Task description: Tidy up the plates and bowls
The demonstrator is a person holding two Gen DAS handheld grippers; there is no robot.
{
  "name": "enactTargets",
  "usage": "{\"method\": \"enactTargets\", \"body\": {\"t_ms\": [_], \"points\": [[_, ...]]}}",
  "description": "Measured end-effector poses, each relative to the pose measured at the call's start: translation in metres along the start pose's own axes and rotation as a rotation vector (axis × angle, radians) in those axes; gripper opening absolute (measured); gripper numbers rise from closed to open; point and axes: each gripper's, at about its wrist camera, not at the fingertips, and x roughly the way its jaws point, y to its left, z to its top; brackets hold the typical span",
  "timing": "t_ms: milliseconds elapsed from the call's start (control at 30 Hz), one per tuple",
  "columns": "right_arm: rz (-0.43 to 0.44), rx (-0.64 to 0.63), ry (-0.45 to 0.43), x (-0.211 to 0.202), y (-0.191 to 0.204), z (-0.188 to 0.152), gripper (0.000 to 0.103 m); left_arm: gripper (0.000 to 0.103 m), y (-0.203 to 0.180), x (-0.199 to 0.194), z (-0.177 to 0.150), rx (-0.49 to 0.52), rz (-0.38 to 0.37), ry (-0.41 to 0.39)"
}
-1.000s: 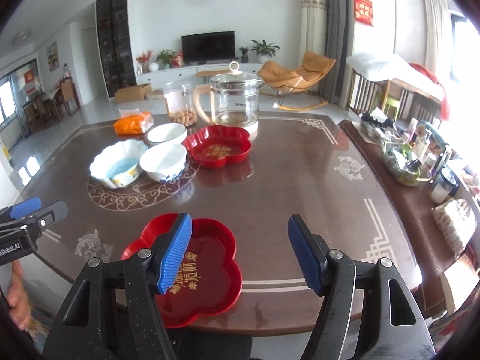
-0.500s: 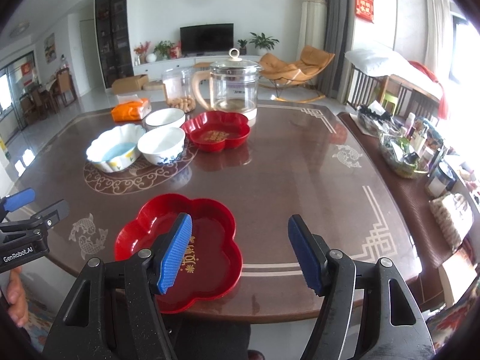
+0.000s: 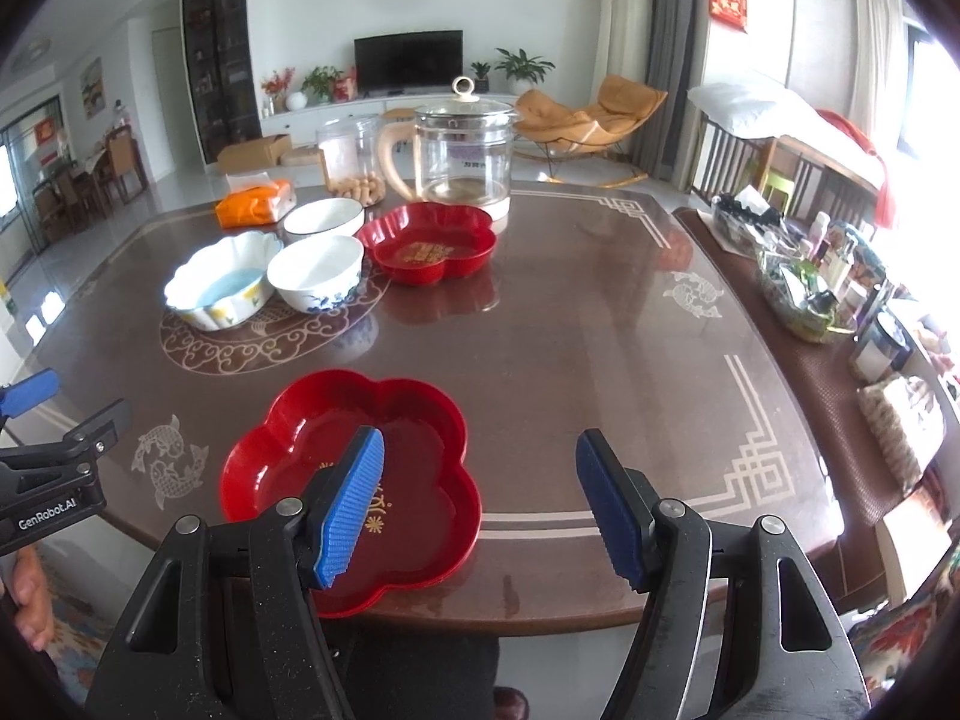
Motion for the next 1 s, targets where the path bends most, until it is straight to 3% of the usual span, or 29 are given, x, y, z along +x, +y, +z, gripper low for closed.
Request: {"method": "enactTargets", "body": {"t_ms": [333,1000], "points": [[-0.002,0.043,0.001,0.004,-0.008,0.004,0.075,0.094,-0.001,0.021,-0.001,0.002,-0.017,0.079],[0.072,0.049,-0.01,0.012,-0.023,0.016,0.075,0.094,-0.009,0.032,0.009,0.025,-0.04,0.085]]}}
